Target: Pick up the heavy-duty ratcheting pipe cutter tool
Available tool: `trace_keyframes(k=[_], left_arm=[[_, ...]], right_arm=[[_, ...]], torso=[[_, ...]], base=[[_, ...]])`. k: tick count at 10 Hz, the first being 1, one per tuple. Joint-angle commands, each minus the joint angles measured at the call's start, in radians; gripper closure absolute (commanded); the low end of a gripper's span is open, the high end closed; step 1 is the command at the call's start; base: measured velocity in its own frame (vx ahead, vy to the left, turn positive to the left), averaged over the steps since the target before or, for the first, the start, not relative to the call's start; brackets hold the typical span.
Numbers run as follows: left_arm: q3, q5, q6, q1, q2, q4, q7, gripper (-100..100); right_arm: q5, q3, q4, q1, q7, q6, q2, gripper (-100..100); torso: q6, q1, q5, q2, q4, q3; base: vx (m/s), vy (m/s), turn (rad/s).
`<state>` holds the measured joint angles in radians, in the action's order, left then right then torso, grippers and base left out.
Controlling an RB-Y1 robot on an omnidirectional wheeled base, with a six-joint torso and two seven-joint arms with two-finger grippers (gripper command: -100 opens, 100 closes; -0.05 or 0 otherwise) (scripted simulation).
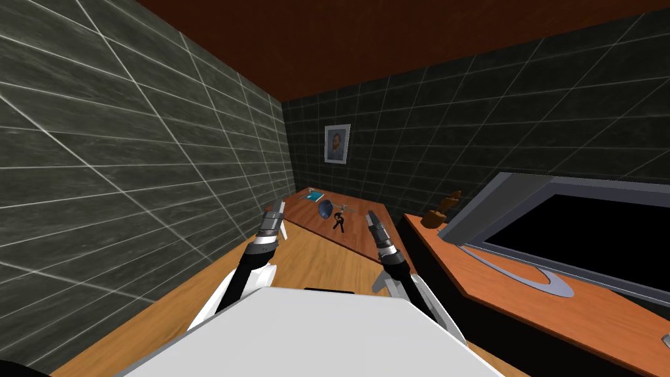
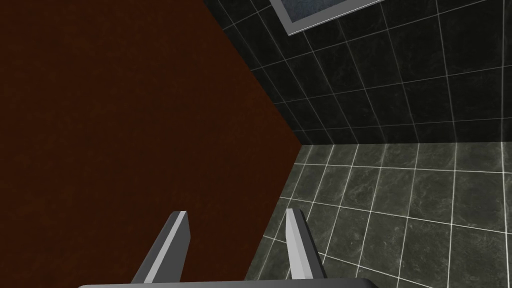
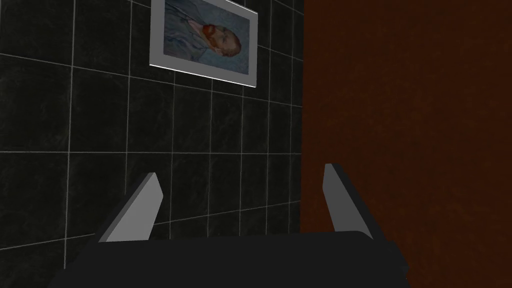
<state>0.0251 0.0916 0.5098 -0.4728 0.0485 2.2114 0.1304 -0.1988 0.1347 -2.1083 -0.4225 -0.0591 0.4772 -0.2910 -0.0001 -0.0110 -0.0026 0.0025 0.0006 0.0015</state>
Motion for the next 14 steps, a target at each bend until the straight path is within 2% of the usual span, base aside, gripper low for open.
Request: trace_keyframes(k=[1,2,5,6,7,8,10,11,12,13,14], left_arm=[[0.0,0.0,0.0,0.0,0.0,0.0,0.0,0],[0.0,0.0,0.0,0.0,0.0,0.0,0.0,0],[0.0,0.0,0.0,0.0,0.0,0.0,0.0,0],[0.0,0.0,0.0,0.0,0.0,0.0,0.0,0],[0.0,0.0,0.0,0.0,0.0,0.0,0.0,0],[0.0,0.0,0.0,0.0,0.0,0.0,0.0,0],[0.0,0.0,0.0,0.0,0.0,0.0,0.0,0],[0.0,0.0,0.0,0.0,0.0,0.0,0.0,0],[0.0,0.0,0.0,0.0,0.0,0.0,0.0,0],[0.0,0.0,0.0,0.0,0.0,0.0,0.0,0],[0.0,0.0,0.0,0.0,0.0,0.0,0.0,0]], right_arm=[[-0.05,0.019,0.05,0.032,0.016,0.014,-0.049,-100],[-0.058,0.019,0.061,0.032,0.016,0.014,-0.049,-100],[-0.156,0.05,0.165,0.094,0.049,0.045,-0.143,-100],[-0.17,0.05,0.184,0.094,0.049,0.045,-0.15,-100],[-0.209,0.061,0.215,0.115,0.061,0.057,-0.185,-100],[-0.209,0.061,0.229,0.115,0.061,0.057,-0.185,-100],[-0.279,0.081,0.314,0.16,0.089,0.08,-0.248,-100],[-0.29,0.081,0.322,0.16,0.089,0.08,-0.254,-100],[-0.329,0.091,0.349,0.183,0.103,0.093,-0.289,-100],[-0.332,0.091,0.37,0.183,0.103,0.093,-0.289,-100],[-0.373,0.1,0.398,0.206,0.118,0.105,-0.323,-100]], torso=[[0.0,0.0,0.0,0.0,0.0,0.0],[0.0,0.0,0.0,-0.001,0.0,0.0],[0.0,0.004,0.001,-0.001,0.0,-0.001],[0.0,0.003,0.001,-0.001,0.0,-0.001],[0.0,0.005,0.001,-0.002,0.0,-0.001],[0.0,0.006,0.001,-0.003,-0.001,-0.002],[0.0,0.008,0.002,-0.003,-0.001,-0.002],[0.0,0.007,0.002,-0.003,-0.001,-0.002],[0.001,0.008,0.002,-0.003,-0.001,-0.002],[0.0,0.008,0.002,-0.003,-0.001,-0.002],[0.001,0.009,0.002,-0.003,-0.001,-0.002]], base=[[-0.038,-0.15,0.141],[-0.027,-0.116,0.051],[-0.037,-0.106,0.167],[-0.026,-0.087,0.076],[-0.012,-0.064,0.127],[-0.011,-0.05,0.087],[-0.025,-0.049,0.216],[-0.023,-0.049,0.103],[-0.022,-0.036,0.172],[-0.018,-0.027,0.105],[-0.014,-0.021,0.2]])
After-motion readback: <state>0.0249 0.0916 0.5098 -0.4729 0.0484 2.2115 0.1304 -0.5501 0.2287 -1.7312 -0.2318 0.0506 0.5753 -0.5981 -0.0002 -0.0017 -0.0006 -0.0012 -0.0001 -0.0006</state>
